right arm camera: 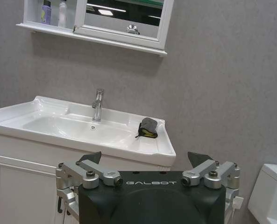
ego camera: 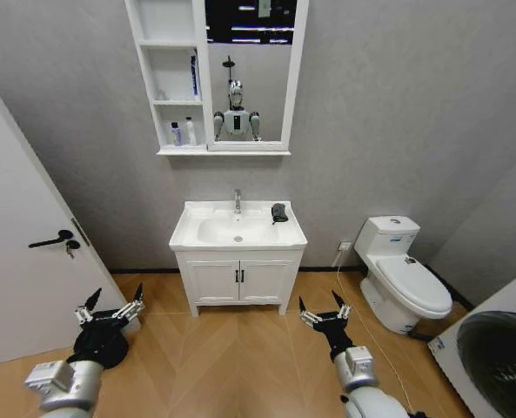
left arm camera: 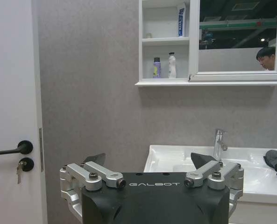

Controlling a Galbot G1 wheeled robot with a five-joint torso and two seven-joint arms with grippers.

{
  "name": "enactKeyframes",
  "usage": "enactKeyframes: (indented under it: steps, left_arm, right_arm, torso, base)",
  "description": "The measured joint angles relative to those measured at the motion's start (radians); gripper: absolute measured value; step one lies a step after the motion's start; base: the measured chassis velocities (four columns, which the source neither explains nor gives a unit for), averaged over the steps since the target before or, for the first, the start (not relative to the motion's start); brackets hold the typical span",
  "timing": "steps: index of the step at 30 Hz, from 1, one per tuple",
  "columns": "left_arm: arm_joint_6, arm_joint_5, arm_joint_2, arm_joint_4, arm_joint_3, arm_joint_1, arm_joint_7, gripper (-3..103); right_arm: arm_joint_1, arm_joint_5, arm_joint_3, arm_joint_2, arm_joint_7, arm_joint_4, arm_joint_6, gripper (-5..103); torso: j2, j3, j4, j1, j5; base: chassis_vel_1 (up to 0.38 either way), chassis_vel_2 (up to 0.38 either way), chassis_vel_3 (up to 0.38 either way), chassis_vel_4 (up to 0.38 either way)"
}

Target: Move facial cleanser and shampoo from washbasin to cabinet, then wipe washbasin with towel.

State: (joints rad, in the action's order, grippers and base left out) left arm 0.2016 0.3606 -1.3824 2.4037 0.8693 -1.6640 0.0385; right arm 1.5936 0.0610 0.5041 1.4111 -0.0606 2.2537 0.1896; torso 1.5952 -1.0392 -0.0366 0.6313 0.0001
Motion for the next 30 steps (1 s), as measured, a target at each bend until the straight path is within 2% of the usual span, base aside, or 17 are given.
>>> enactKeyframes:
  steps: [10, 30]
  left_arm:
    - [0.000, 0.000, 0.000, 0.000, 0.000, 0.000, 0.000, 100]
    - [0.000, 0.000, 0.000, 0.000, 0.000, 0.000, 0.000, 100]
  right_arm:
    - [0.000, 0.000, 0.000, 0.000, 0.000, 0.000, 0.000, 100]
    - [0.000, 0.000, 0.000, 0.000, 0.000, 0.000, 0.000, 100]
  torso:
    - [0.000, 0.000, 0.0002, 0.000, 0.0000]
    - [0.000, 0.000, 0.0001, 0.000, 0.0000]
  base:
    - [-0.030, -0.045, 0.004, 0.042]
    - [0.110, -0.101, -0.111, 0.097]
